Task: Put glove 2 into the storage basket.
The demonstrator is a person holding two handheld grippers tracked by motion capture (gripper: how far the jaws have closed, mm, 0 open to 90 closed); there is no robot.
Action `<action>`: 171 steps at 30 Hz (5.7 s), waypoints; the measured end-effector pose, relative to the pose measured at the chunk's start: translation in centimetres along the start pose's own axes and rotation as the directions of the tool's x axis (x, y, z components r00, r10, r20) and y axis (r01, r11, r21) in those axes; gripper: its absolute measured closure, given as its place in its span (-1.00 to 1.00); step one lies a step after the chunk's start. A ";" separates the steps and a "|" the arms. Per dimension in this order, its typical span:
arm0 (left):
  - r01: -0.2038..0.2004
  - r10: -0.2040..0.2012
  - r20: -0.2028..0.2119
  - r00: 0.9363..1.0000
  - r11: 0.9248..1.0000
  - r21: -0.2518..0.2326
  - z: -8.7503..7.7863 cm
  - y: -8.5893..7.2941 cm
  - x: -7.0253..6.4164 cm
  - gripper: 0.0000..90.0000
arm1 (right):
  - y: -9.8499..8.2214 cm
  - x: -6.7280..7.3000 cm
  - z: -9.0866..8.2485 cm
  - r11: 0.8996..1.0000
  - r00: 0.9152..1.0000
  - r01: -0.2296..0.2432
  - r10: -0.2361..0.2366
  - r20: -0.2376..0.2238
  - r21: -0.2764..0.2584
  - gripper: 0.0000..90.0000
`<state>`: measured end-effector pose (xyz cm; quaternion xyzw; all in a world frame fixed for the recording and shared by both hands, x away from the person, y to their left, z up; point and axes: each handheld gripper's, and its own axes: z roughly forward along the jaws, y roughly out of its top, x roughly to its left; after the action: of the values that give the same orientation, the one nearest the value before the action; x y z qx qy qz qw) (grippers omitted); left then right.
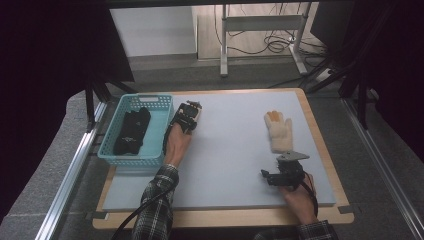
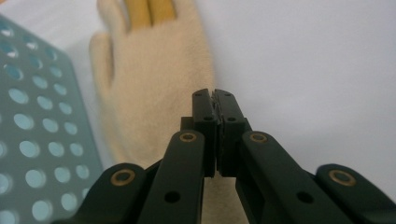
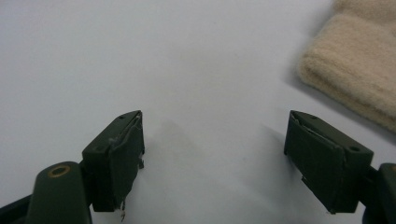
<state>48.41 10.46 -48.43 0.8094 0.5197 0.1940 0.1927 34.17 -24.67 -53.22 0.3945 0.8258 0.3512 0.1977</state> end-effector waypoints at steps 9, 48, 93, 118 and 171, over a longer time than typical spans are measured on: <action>-0.021 0.051 0.224 0.973 0.991 -0.134 -4.8 -0.3 -3.3 0.98 | 0.0 0.0 0.0 1.000 1.000 0.002 -0.002 0.001 0.000 -0.56; -0.045 0.124 0.284 0.951 0.962 -0.268 -5.8 -17.6 -4.6 -0.85 | 0.1 0.1 0.1 1.000 1.000 0.006 -0.006 -0.006 0.011 -0.63; -0.034 0.096 0.239 0.966 0.968 -0.249 -5.0 -21.0 -2.0 -0.93 | 10.7 6.3 5.3 0.969 0.926 0.245 -0.243 -0.290 -0.032 0.44; -0.033 0.095 0.239 0.966 0.967 -0.251 -5.0 -21.0 -2.0 -0.92 | 7.2 -9.2 0.4 0.996 0.996 -0.092 0.092 0.014 0.002 0.46; -0.028 0.091 0.237 0.967 0.966 -0.256 -5.0 -21.1 -2.1 -0.91 | 11.6 -2.1 1.1 0.998 0.997 0.059 -0.061 -0.052 -0.032 0.46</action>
<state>28.91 17.20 -55.27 0.8116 0.4385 0.1618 0.3504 42.04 -20.75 -45.33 0.3570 0.8368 0.3677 0.1923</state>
